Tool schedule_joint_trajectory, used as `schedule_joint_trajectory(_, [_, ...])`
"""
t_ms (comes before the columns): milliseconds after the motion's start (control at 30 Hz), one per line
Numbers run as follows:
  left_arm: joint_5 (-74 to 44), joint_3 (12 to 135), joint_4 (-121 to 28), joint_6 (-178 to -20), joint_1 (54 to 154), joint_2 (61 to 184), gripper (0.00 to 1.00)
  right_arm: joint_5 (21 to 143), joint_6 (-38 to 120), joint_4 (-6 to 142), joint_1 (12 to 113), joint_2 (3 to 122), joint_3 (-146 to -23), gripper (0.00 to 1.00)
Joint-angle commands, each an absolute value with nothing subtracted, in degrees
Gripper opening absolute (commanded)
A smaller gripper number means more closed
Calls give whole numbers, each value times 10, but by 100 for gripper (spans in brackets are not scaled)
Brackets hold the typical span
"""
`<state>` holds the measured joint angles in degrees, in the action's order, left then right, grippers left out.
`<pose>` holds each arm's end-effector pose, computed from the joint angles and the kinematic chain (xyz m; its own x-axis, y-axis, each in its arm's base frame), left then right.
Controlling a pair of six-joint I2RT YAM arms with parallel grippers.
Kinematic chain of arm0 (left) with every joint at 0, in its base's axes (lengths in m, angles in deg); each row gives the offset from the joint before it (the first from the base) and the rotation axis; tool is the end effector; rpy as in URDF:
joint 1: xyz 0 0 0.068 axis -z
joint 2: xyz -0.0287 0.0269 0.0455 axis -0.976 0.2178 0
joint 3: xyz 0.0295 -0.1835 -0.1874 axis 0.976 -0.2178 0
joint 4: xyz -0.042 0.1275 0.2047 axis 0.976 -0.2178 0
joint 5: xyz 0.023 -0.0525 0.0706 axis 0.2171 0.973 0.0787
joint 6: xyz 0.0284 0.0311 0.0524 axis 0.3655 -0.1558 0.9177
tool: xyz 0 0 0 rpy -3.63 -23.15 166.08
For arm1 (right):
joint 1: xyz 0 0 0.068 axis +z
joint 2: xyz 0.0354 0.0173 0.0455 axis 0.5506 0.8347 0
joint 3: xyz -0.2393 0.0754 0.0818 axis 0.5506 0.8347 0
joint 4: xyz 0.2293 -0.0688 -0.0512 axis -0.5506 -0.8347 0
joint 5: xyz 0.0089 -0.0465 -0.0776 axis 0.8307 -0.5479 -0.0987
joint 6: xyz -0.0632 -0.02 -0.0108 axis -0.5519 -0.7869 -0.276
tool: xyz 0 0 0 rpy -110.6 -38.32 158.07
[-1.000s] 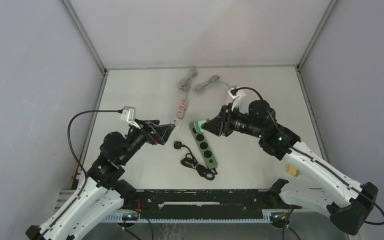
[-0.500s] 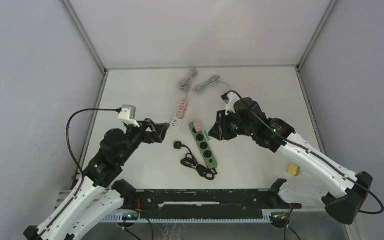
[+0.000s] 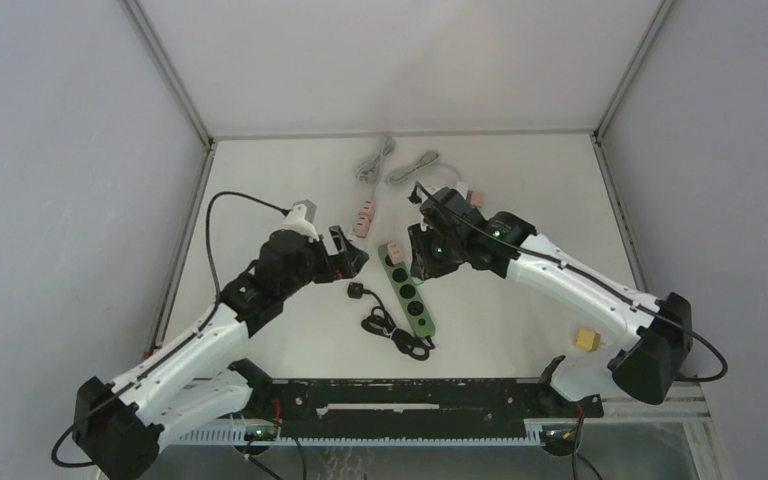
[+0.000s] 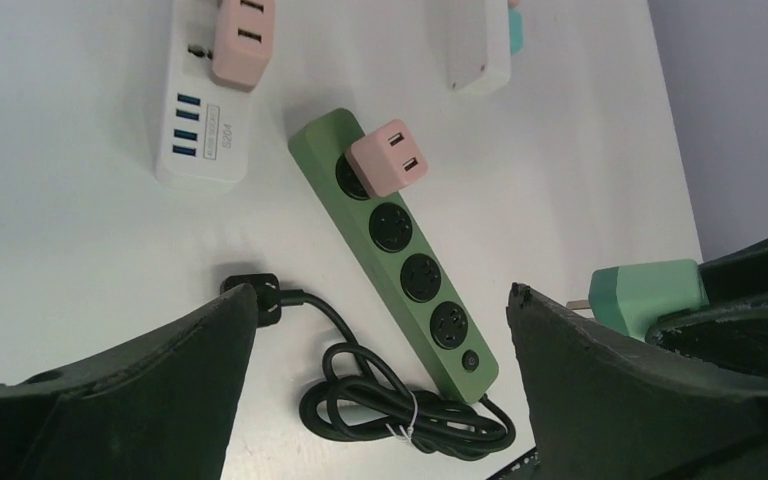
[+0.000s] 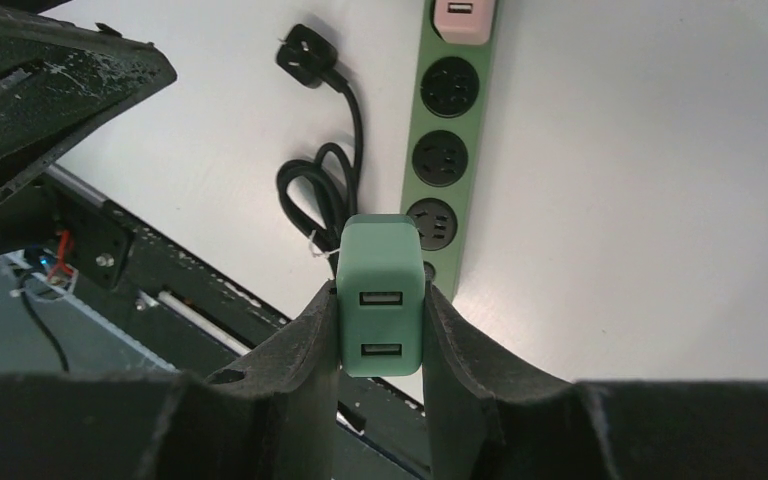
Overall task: Insert the plug
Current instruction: Insert the plug into the socket.
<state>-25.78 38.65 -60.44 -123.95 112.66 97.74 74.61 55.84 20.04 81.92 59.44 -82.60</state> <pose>0.1714 -0.1179 0.2621 -0.6007 -0.3108 -0.7366 0.2242 0.8189 -0.5283 0.1827 0.2076 0.3048 -0.7657 -0.3111 -0.5629 -0.5083 0.8291 0.2331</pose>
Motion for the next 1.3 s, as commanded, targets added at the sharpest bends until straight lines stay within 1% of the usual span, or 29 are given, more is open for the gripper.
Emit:
schedule_joint_trajectory(0, [-215,400,-566,-1288,1124,1033,97,711,541,179,825,614,-862,0])
schedule_joint_trajectory(400, [-156,403,-496,-1361,1106,1170,89,690,527,194,826,694,-902,0])
schedule_joint_trajectory(500, [-139,404,-477,-1377,1097,1208,82,683,527,203,826,713,-905,0])
schedule_joint_trajectory(567, [-130,407,-464,-1385,1093,1233,81,681,527,206,825,725,-908,0])
schedule_joint_trajectory(633, [-128,413,-462,-1394,1088,1257,77,683,528,212,825,739,-910,0])
schedule_joint_trajectory(700, [-126,417,-452,-1403,1088,1270,75,681,531,219,823,750,-911,0])
schedule_joint_trajectory(867, [-126,420,-417,-1421,1087,1304,67,677,533,242,819,767,-910,0])
schedule_joint_trajectory(1267, [-102,452,-376,-1433,1084,1393,52,676,528,270,806,794,-908,0])
